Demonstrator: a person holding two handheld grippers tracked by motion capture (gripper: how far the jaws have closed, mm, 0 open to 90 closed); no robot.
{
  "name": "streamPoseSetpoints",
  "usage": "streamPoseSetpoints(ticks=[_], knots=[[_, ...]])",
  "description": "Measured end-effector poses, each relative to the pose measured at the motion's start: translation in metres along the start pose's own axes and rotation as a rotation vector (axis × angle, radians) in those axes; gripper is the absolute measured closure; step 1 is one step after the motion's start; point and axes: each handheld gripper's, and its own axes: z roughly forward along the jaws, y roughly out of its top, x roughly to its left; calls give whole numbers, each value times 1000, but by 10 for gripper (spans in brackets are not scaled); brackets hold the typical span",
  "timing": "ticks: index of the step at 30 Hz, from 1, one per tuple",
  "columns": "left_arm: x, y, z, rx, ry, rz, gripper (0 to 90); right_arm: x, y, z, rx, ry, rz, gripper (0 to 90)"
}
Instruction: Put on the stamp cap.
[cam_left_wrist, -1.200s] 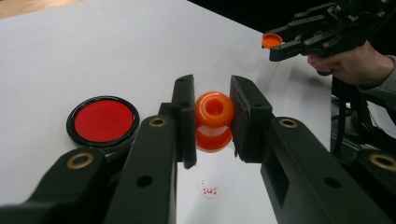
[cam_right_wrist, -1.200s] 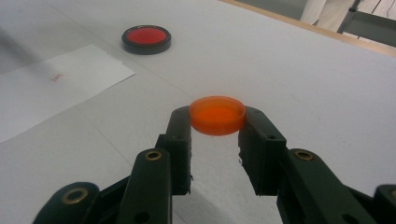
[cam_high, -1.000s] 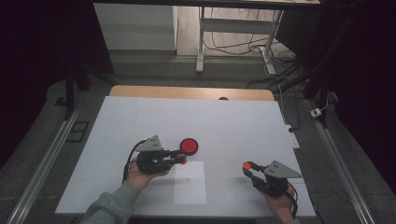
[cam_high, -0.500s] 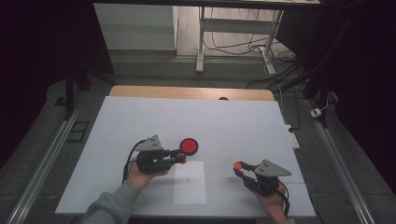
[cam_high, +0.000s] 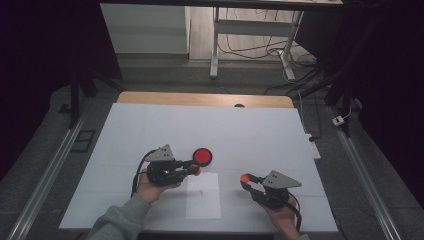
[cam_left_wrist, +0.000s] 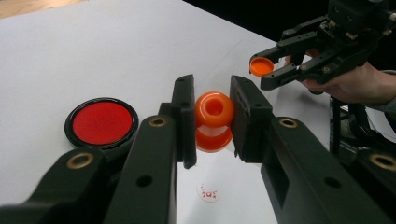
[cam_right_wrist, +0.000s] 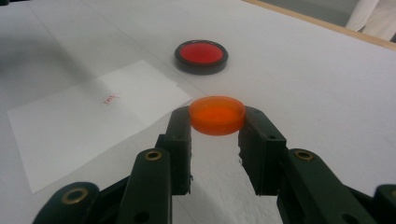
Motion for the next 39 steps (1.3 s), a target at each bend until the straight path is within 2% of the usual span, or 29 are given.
streamPoseSetpoints(ticks=[26, 28, 39], knots=[[-3, 0, 4, 8, -12, 5, 722, 22, 9, 26, 19, 59, -39, 647], [-3, 0, 4, 8, -13, 4, 722, 23, 9, 28, 14, 74, -34, 647], [-3, 0, 5, 11, -15, 5, 723, 29, 13, 36, 21, 88, -47, 647]])
